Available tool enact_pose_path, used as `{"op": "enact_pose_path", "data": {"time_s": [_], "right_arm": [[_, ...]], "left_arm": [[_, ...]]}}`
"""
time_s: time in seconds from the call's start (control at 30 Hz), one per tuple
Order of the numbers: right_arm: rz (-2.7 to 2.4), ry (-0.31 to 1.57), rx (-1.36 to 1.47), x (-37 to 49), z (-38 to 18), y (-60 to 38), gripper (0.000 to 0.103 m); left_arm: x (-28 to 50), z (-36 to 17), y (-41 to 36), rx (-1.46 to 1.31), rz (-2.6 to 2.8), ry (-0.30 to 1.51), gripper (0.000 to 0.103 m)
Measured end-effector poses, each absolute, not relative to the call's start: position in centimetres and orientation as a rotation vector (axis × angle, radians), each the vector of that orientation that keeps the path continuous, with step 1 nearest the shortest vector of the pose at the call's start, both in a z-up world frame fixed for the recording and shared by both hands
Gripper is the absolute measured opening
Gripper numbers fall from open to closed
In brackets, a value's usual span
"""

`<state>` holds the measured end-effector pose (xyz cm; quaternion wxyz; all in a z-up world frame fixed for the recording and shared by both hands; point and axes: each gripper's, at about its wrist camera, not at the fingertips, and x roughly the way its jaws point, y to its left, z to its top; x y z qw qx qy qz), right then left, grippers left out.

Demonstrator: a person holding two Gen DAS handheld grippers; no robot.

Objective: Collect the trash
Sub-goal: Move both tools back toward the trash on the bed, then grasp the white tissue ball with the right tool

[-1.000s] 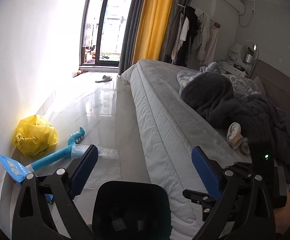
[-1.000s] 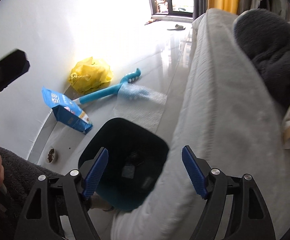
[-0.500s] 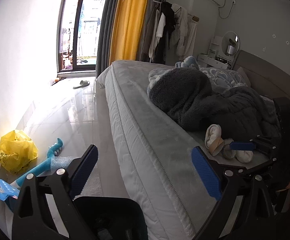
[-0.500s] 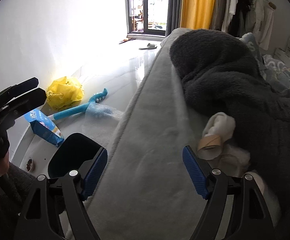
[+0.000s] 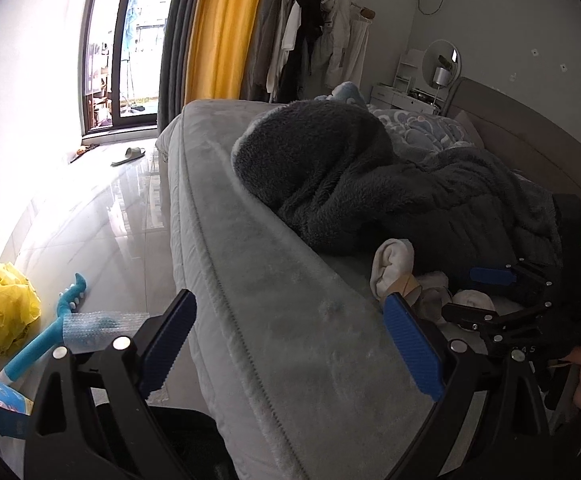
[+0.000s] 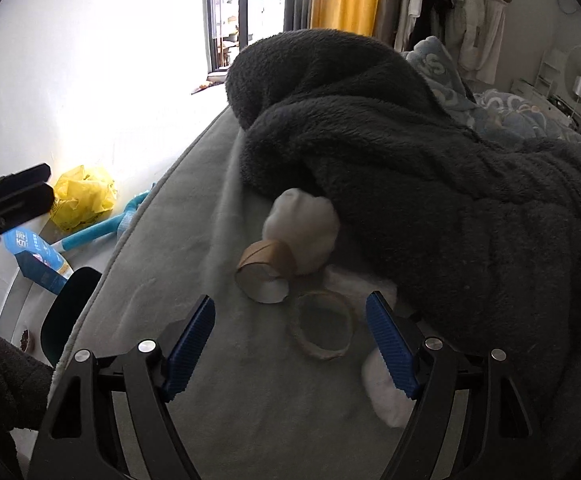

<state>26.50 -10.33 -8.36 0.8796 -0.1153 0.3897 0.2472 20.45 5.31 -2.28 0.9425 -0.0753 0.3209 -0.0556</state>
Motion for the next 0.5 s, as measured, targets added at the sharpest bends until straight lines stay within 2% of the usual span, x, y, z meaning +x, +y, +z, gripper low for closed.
{"op": "enact_pose_path", "data": {"time_s": [0.5], "right_arm": [[0.450,0.854,-0.181,27.5,-12.0,-16.8,0.079]], "left_arm": [[24.4,-4.7,-0.7,-0.155,-0.212,0.725,0.096]]}}
